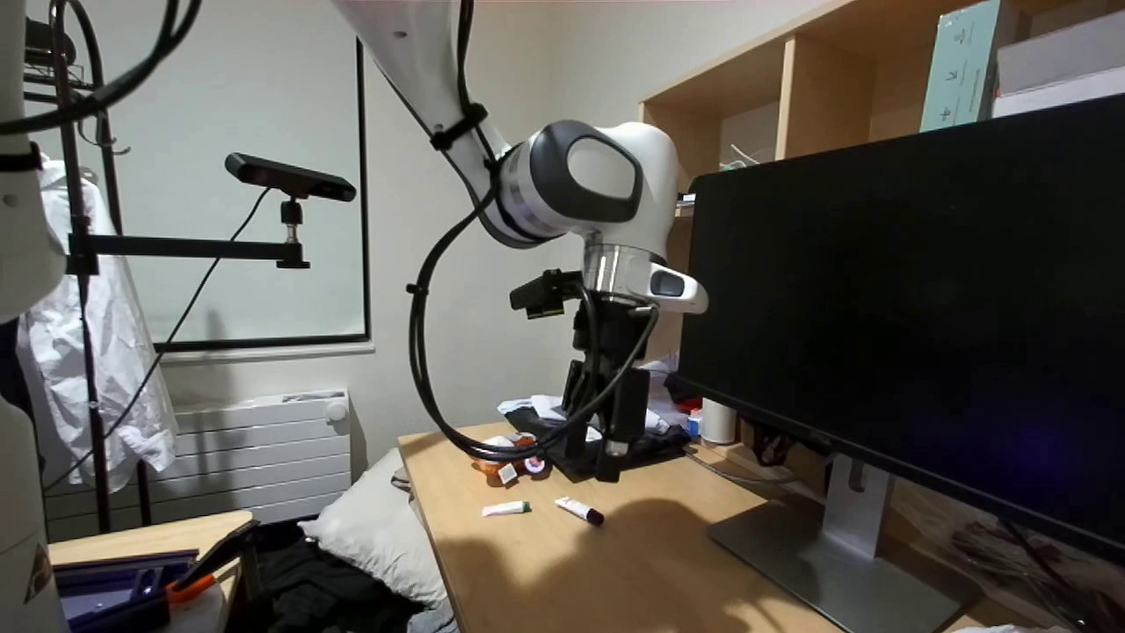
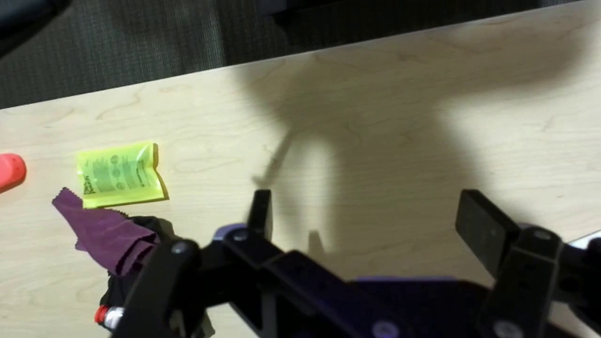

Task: Move the yellow sachet to the right

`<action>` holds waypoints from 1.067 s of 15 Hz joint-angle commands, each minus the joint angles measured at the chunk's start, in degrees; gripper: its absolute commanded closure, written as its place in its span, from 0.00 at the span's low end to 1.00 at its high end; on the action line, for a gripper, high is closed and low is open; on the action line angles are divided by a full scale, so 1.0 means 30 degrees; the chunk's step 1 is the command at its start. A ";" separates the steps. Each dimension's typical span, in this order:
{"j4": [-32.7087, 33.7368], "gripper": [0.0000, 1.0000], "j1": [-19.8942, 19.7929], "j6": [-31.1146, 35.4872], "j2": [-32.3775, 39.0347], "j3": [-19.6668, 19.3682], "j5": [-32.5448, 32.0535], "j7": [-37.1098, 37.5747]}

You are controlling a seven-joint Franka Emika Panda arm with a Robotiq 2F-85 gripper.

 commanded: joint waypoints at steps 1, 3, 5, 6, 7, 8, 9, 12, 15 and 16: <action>0.0773 0.00 -0.0483 -0.1317 0.0895 0.0081 0.1619 -0.1222; 0.1006 0.00 -0.0588 -0.1841 0.1170 0.0019 0.2172 -0.1218; 0.1293 0.00 -0.0714 -0.2357 0.1431 0.0017 0.2805 -0.1380; 0.1406 0.00 -0.0756 -0.2509 0.1519 0.0023 0.2999 -0.1587; 0.1444 0.00 -0.0807 -0.2415 0.1549 0.0023 0.3196 -0.1853; 0.1439 0.00 -0.0862 -0.2148 0.1559 0.0035 0.3424 -0.2163; 0.1387 0.00 -0.0937 -0.1852 0.1501 0.0061 0.3761 -0.2584; 0.1225 0.00 -0.1080 -0.1231 0.1320 0.0085 0.4572 -0.3508; 0.1230 0.00 -0.1117 -0.1111 0.1346 0.0073 0.4713 -0.4328; 0.1119 0.00 -0.1102 -0.0872 0.1258 0.0034 0.4425 -0.4471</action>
